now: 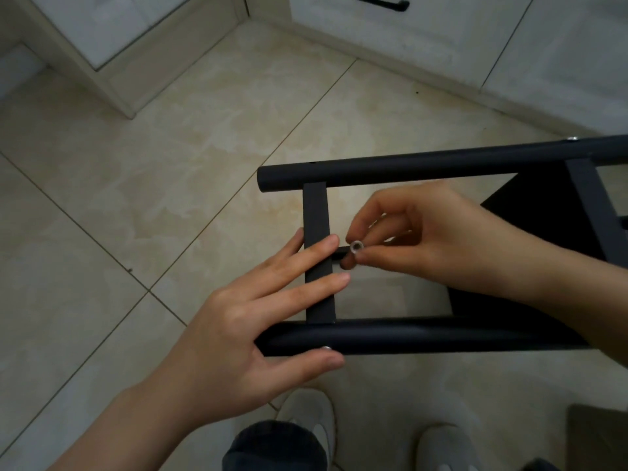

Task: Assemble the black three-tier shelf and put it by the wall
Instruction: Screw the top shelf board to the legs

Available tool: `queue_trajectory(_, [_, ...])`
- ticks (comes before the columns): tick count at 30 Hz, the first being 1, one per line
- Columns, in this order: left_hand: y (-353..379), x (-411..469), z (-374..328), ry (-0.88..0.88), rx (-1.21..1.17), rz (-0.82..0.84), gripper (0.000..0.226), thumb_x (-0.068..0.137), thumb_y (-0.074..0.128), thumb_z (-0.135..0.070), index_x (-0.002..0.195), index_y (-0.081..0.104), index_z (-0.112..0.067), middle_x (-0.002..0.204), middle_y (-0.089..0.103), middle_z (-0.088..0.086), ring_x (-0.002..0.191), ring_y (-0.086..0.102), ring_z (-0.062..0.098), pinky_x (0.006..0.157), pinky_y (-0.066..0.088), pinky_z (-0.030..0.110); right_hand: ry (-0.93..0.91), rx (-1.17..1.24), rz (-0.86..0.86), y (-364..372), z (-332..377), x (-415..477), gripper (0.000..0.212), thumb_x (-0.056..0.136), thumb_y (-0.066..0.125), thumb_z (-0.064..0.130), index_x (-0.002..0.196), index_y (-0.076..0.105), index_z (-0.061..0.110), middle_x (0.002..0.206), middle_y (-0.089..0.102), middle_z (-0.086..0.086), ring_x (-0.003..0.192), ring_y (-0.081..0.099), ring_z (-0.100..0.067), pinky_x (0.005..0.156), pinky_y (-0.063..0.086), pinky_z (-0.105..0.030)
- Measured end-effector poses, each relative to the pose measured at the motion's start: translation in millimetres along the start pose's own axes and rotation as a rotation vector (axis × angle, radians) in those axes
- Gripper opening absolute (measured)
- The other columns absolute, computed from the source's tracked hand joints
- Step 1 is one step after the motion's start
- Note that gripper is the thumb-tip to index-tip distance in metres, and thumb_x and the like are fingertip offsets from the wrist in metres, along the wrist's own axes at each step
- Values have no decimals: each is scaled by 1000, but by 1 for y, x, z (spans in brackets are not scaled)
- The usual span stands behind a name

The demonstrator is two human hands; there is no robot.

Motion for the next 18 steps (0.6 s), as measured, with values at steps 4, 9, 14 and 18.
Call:
queue_trajectory(4, [2,0,1,21,39,-29,59,86,71,-47,138,56,-22,157,44,-2,148,37,22,118,36,48,82,62,106,3,-4,4,14,80,77,11,85,71,23,78,77,6,77,73,-4,78,57,-17])
queue_trajectory(9, [4,1,2,37,47,-43,59,85,71,-46,136,57,-19,155,45,3,147,39,23,115,39,54,137,7,304,21,0,15,28,82,76,4,73,69,30,72,74,10,67,69,-1,64,54,-14])
queue_trajectory(14, [6,1,4,44,36,-54,59,85,72,-44,135,58,-17,154,47,5,147,39,25,113,40,57,179,30,318,33,0,23,22,79,74,2,69,69,20,58,66,9,57,62,2,55,46,-10])
queue_trajectory(18, [7,0,5,43,31,-57,59,86,73,-43,136,58,-16,155,47,5,147,39,26,113,39,58,219,133,342,30,-4,20,26,78,76,1,65,68,22,57,66,11,56,61,4,55,46,-10])
Point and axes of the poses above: each hand's wrist, its own x-axis towards the middle knuckle, its own y-axis out of the palm, z = x × y, the point moved 1 cm from there along x, towards the middle knuckle
